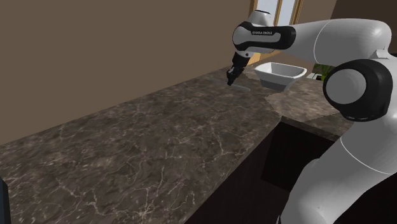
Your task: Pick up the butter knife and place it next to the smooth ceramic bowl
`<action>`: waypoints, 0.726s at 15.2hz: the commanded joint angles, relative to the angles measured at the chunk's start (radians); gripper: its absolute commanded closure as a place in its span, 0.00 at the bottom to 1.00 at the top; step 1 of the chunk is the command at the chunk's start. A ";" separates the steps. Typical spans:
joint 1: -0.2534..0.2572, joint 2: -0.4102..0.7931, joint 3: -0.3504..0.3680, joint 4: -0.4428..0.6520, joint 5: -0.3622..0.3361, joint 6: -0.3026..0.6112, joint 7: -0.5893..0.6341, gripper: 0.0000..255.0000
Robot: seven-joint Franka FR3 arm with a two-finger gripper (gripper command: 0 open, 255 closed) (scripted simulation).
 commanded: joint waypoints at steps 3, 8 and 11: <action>-0.002 -0.009 -0.001 -0.045 -0.003 0.037 -0.004 1.00; -0.002 -0.009 -0.001 -0.045 -0.003 0.037 -0.004 1.00; -0.002 -0.009 -0.001 -0.044 -0.003 0.037 -0.004 0.00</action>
